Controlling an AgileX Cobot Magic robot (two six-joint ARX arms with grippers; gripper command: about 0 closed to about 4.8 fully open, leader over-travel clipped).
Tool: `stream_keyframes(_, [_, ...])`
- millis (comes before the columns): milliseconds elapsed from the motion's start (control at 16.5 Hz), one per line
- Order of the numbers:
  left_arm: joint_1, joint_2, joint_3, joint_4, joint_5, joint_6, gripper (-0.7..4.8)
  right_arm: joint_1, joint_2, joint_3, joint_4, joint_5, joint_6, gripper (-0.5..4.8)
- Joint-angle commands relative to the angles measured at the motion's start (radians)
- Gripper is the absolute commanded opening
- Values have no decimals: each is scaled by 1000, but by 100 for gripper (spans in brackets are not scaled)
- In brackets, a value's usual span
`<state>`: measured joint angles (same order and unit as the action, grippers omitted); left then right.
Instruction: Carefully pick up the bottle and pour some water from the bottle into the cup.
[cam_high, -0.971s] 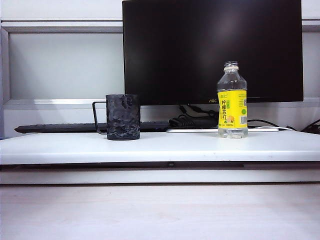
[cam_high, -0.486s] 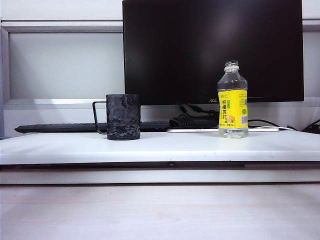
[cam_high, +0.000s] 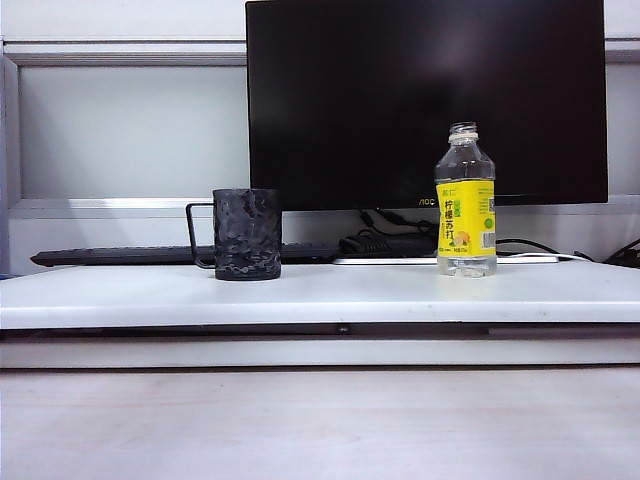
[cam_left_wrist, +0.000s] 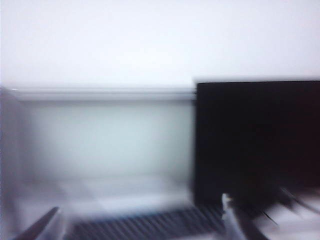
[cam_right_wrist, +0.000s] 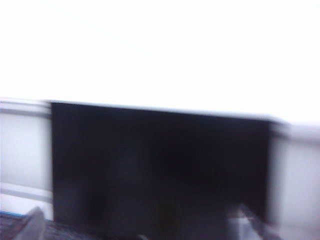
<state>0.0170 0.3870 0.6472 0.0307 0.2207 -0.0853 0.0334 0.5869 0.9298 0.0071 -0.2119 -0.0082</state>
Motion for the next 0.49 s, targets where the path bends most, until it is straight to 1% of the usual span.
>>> stream_keyframes(61, [-3, 204, 104, 11, 255, -113, 479, 0, 167, 144, 35, -90, 0, 479])
stream_keyframes(121, [-19, 273, 109, 44, 301, -173, 479, 2, 230, 179, -12, -130, 0, 479])
stream_keyframes(182, [-52, 322, 109, 49, 296, -202, 479, 3, 272, 185, -36, -158, 0, 479])
stream_keyframes(243, [-103, 371, 109, 47, 294, -203, 479, 8, 308, 185, -58, -178, 0, 479])
stream_keyframes(364, [-204, 468, 109, 63, 241, -200, 479, 44, 383, 183, -91, -187, -9, 479])
stream_keyframes(425, [-251, 522, 109, 87, 233, -198, 479, 60, 419, 183, -85, -187, -43, 479])
stream_keyframes(486, [-322, 600, 109, 129, 231, -167, 479, 77, 471, 183, -85, -183, -102, 479])
